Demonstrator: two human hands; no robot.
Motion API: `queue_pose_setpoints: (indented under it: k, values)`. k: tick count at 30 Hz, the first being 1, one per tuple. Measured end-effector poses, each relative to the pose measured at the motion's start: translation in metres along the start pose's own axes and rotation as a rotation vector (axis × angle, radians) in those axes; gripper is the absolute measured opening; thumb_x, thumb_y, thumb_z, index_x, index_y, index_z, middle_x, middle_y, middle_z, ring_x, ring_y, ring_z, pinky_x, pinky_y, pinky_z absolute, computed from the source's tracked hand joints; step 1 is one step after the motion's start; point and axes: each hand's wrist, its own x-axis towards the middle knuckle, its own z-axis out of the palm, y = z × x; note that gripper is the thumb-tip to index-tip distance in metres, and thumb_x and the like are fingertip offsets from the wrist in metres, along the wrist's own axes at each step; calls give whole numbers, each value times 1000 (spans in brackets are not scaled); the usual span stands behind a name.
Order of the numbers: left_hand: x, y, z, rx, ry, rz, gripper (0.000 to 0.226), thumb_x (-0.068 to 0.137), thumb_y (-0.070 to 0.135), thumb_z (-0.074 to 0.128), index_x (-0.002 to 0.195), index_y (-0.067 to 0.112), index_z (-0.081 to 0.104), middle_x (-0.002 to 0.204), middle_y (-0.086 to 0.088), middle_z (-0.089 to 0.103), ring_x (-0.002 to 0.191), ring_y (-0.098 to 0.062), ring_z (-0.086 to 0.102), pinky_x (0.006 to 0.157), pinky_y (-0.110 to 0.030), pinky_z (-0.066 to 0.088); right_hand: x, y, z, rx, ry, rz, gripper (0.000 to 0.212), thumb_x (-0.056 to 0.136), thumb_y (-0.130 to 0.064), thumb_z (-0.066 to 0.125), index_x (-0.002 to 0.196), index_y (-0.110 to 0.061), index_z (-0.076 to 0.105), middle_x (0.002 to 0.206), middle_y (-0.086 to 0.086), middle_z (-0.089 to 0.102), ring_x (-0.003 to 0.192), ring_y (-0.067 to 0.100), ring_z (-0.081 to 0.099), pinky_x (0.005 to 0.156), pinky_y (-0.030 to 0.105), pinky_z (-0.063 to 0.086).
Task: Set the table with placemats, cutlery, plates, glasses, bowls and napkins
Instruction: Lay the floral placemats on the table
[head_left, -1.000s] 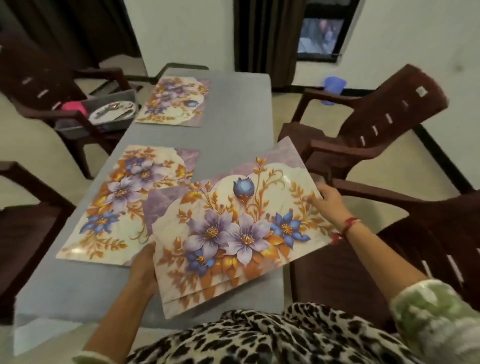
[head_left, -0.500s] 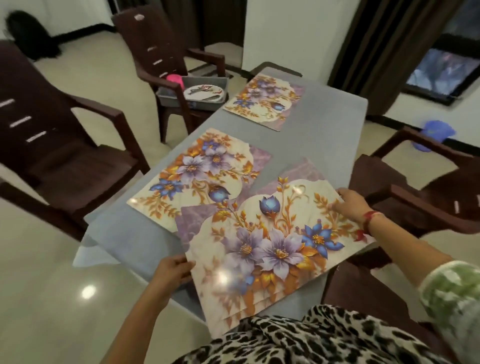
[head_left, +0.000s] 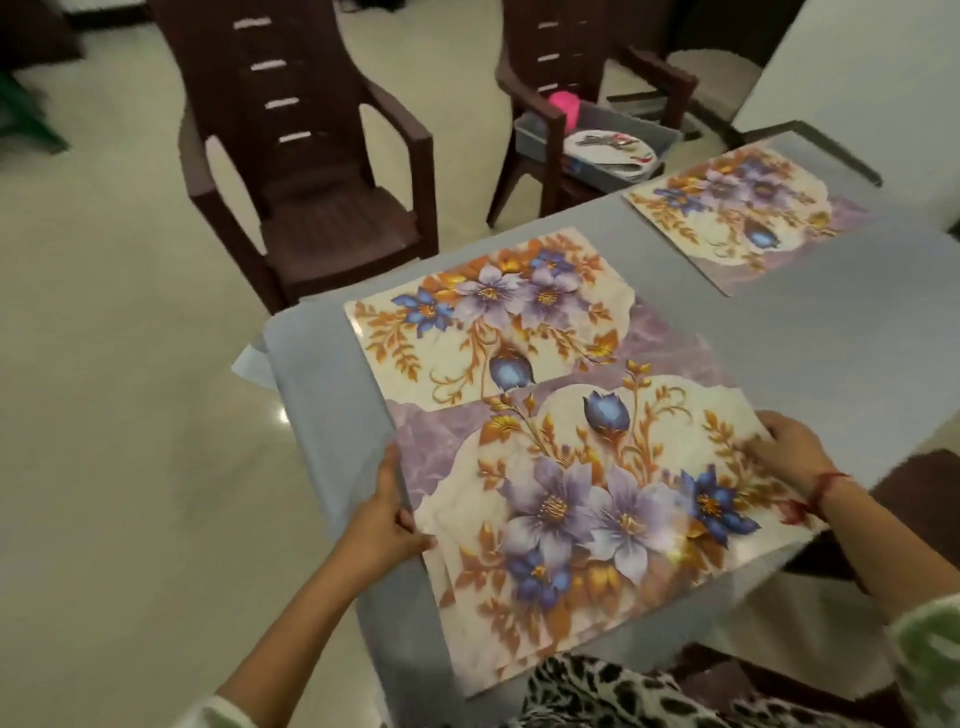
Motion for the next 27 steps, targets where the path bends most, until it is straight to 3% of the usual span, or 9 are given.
queue_pose_setpoints:
  k: [3, 6, 9, 14, 17, 20, 22, 24, 27]
  values:
    - [-15, 6, 22, 56, 127, -88, 122, 74, 2, 77, 145, 38, -16, 61, -8, 56, 58, -15, 59, 58, -21, 49, 37, -1, -2, 8, -104, -133, 37, 75, -26, 58, 107, -9, 63, 95, 12, 62, 94, 32, 58, 83, 39, 47]
    - [-32, 14, 36, 144, 173, -187, 114, 74, 4, 77, 150, 27, -4, 66, -11, 58, 62, -17, 58, 59, -20, 45, 56, 1, -6, -6, -197, -191, 22, 82, -7, 60, 104, -9, 63, 94, 12, 63, 93, 32, 59, 76, 33, 44]
    - [-44, 24, 55, 189, 227, -246, 110, 74, 4, 77, 152, 22, 1, 69, -10, 60, 73, -21, 63, 57, -18, 44, 66, 6, -12, -30, -238, -276, 23, 82, -4, 59, 104, -10, 63, 95, 10, 63, 95, 32, 59, 76, 31, 43]
    - [-49, 28, 76, 238, 413, -319, 91, 74, 9, 77, 147, 19, 24, 100, -16, 65, 82, -22, 61, 71, -29, 47, 66, 8, -16, -101, -161, -340, 31, 83, -8, 57, 114, -8, 59, 109, 19, 64, 99, 36, 58, 79, 32, 42]
    - [-55, 28, 86, 270, 487, -345, 80, 73, 14, 78, 141, 15, 36, 129, -19, 46, 110, -32, 54, 92, -37, 44, 59, 10, -29, -46, -54, -387, 23, 85, -5, 51, 108, -6, 55, 104, 24, 61, 89, 37, 56, 73, 32, 39]
    - [-60, 38, 91, 279, 524, -378, 81, 75, 17, 78, 142, 14, 31, 137, -20, 32, 114, -38, 51, 96, -40, 43, 52, 10, -58, 20, 29, -383, 21, 85, -8, 47, 106, -9, 49, 99, 23, 59, 86, 37, 54, 71, 36, 38]
    - [-59, 48, 90, 291, 600, -316, 78, 76, 17, 77, 140, 11, 33, 135, -20, 31, 107, -39, 54, 93, -40, 44, 45, 7, -83, 137, 72, -385, 29, 79, -14, 44, 107, -11, 50, 96, 14, 57, 87, 31, 52, 74, 34, 38]
    - [-52, 60, 89, 221, 668, -214, 67, 78, 17, 75, 136, 8, 41, 131, -22, 38, 102, -38, 56, 91, -40, 45, 41, 3, -108, 341, 128, -371, 29, 81, -5, 43, 109, -8, 53, 97, 10, 55, 89, 25, 51, 73, 30, 40]
    - [-35, 90, 94, 75, 651, -51, 44, 87, 20, 66, 126, 7, 52, 123, -14, 54, 102, -28, 57, 84, -34, 46, 49, 5, -143, 582, 126, -307, 30, 87, 8, 40, 107, -8, 55, 91, 8, 56, 77, 20, 53, 54, 19, 49]
